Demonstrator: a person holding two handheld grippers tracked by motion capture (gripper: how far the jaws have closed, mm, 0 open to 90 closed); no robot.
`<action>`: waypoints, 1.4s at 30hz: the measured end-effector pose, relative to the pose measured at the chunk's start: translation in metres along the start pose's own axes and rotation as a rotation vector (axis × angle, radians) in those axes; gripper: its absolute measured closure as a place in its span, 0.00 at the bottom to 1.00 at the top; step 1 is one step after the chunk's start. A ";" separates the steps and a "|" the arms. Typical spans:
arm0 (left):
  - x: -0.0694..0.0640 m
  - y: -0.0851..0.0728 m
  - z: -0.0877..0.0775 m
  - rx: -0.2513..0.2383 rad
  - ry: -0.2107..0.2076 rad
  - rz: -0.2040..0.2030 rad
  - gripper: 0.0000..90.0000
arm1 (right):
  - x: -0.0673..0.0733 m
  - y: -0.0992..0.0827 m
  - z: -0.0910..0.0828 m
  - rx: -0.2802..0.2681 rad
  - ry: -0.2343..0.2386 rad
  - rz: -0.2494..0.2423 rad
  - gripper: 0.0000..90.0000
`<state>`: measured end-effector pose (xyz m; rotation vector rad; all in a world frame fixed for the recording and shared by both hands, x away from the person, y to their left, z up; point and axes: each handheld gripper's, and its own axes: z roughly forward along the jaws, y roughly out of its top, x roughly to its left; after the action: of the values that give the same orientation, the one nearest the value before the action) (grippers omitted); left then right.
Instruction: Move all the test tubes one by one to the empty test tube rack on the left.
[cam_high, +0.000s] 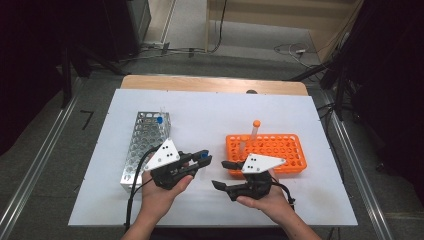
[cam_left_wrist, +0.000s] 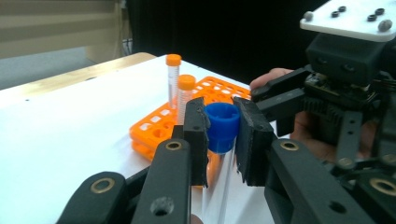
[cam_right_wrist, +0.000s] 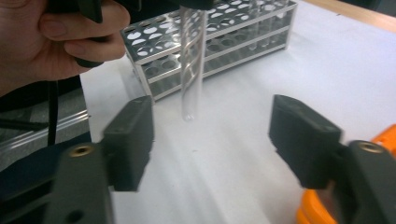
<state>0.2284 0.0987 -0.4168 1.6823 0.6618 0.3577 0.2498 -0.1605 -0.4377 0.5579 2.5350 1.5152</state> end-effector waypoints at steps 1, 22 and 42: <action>0.001 0.000 -0.001 0.001 0.006 0.000 0.85 | -0.001 -0.001 -0.002 -0.004 -0.008 0.003 0.26; 0.029 0.006 -0.030 -0.035 0.122 -0.022 0.85 | -0.030 -0.033 -0.053 -0.059 -0.146 0.053 0.02; 0.069 0.020 -0.064 -0.082 0.279 -0.052 0.85 | -0.052 -0.069 -0.102 -0.052 -0.247 0.118 0.02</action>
<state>0.2508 0.1892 -0.3914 1.5483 0.8825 0.5820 0.2499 -0.2934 -0.4515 0.8434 2.3065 1.4424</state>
